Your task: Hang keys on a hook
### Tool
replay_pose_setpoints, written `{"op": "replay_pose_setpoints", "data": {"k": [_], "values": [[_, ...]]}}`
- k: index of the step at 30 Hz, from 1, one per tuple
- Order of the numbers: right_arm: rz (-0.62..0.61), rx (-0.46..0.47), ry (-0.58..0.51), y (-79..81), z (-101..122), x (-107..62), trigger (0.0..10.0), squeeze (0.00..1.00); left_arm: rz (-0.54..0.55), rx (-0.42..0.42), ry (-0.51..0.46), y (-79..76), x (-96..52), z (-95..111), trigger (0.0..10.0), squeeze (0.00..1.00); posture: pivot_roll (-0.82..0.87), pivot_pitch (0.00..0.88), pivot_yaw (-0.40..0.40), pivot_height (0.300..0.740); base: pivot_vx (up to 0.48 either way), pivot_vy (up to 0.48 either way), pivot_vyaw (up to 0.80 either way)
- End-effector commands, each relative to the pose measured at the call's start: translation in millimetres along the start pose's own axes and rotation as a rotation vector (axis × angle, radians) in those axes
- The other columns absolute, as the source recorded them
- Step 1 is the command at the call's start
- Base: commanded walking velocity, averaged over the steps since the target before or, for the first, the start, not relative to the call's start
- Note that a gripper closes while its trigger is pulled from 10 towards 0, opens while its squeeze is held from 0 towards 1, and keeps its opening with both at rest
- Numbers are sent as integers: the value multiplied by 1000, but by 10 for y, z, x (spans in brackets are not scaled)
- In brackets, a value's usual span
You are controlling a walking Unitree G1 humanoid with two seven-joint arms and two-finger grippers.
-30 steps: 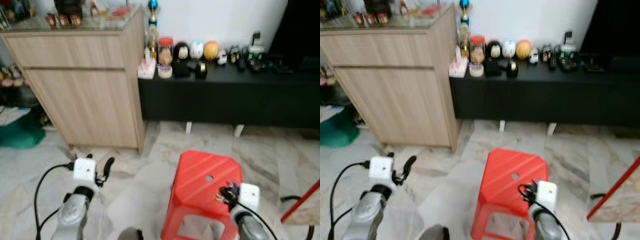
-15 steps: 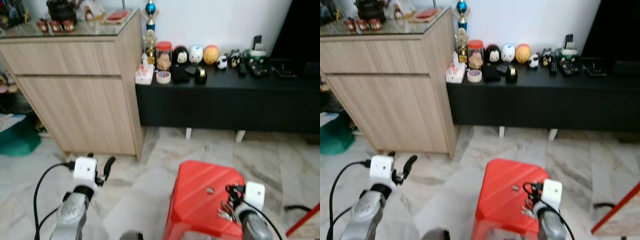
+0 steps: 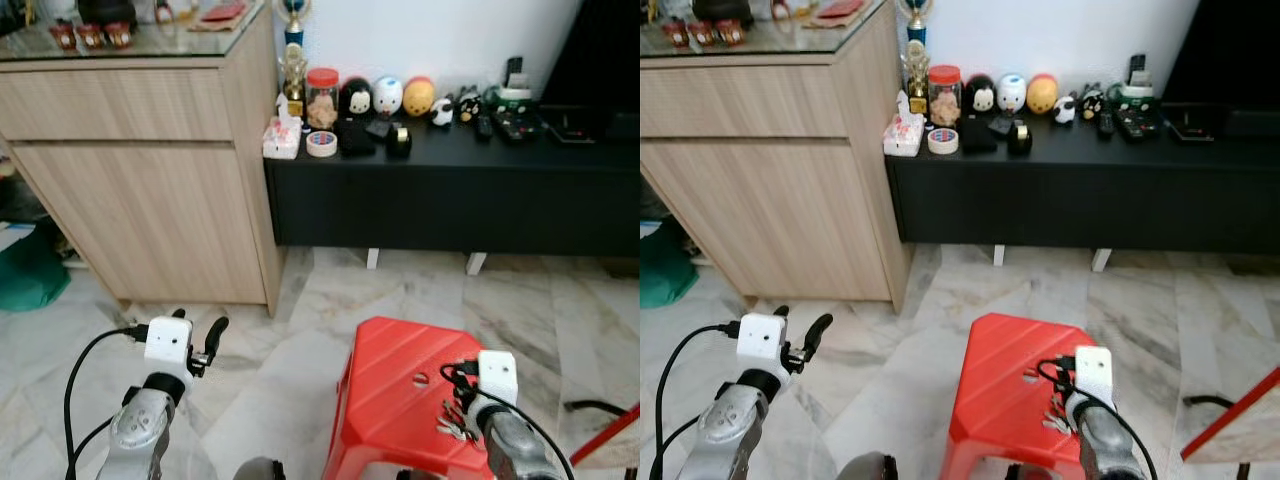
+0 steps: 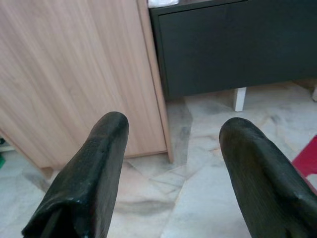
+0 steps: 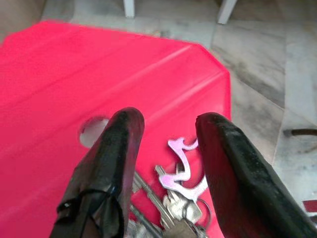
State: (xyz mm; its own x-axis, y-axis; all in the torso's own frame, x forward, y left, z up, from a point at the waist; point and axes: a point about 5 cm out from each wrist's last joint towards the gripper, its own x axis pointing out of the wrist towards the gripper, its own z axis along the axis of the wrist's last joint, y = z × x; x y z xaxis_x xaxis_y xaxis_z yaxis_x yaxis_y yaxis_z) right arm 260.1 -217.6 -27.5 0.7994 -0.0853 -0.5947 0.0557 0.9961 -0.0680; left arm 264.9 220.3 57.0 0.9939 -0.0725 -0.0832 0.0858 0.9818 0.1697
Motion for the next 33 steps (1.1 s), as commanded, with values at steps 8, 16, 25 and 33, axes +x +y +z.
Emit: {"op": "replay_pose_setpoints", "data": {"k": [8,16,25,33], "values": [[134,-195,151,2,33,36,10000,12,-12,3,21,32,-23,-11,10000,0,79,0,9,638,0,0,0],[198,-215,184,205,30,54,10000,0,-15,13,32,74,-75,-13,10000,0,98,0,22,638,0,0,0],[182,-202,193,268,29,62,10000,0,-29,35,48,101,-172,-12,10000,0,117,0,42,638,0,0,0],[112,-166,180,213,98,82,10000,0,-40,47,50,100,-237,32,10000,0,126,0,54,638,0,0,0]]}}
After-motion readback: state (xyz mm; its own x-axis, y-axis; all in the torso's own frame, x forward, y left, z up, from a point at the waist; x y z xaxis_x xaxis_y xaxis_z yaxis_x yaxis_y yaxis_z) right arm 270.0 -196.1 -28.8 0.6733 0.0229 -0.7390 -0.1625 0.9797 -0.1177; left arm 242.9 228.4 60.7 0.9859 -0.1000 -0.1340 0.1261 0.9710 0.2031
